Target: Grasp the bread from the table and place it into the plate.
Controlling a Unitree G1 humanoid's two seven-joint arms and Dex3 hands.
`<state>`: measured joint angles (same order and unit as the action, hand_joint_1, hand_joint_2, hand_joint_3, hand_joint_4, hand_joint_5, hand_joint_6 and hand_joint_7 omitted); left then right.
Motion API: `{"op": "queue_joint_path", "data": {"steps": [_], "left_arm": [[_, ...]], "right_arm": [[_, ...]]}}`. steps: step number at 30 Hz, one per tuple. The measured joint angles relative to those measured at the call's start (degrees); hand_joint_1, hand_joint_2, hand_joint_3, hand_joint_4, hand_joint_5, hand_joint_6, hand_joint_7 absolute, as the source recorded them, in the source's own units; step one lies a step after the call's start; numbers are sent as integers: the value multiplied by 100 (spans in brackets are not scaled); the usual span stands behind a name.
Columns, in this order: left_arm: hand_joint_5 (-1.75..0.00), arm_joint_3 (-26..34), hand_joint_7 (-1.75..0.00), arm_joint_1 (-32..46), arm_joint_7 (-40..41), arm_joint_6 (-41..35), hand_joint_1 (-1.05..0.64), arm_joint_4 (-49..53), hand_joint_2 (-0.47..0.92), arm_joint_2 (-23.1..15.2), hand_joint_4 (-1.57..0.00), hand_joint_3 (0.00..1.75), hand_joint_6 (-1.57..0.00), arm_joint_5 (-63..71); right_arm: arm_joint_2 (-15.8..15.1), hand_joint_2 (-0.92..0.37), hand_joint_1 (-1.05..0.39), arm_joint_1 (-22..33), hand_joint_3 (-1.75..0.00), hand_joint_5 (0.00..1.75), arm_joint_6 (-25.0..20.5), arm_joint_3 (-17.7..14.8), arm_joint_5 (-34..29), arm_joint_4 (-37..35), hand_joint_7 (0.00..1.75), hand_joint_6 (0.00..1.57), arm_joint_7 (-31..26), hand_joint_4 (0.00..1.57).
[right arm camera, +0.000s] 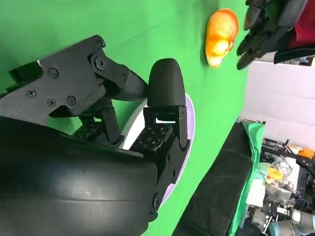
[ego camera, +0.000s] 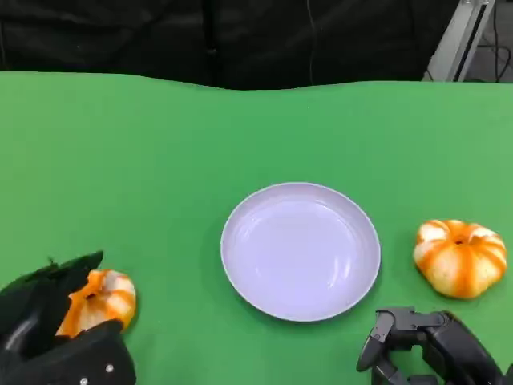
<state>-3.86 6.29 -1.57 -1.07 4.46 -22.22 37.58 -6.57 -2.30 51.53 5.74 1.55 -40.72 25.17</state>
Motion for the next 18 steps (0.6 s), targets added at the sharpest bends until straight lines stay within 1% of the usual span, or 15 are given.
{"op": "queue_joint_path", "data": {"steps": [10, 18], "left_arm": [[-3, -270, -3, -276, 2, 51, -105, 596, 92, -120, -29, 67, -42, -143], [-2, -576, -3, -1062, 57, 164, -105, 1736, 92, -135, -30, 65, -44, -193]], "right_arm": [[-3, -62, -14, 8, -95, 147, -3, -5, -23, 20, 114, 85, -1, 81], [-2, -61, -15, 17, -96, 147, -6, -4, 24, 101, 115, 85, 40, 81]]}}
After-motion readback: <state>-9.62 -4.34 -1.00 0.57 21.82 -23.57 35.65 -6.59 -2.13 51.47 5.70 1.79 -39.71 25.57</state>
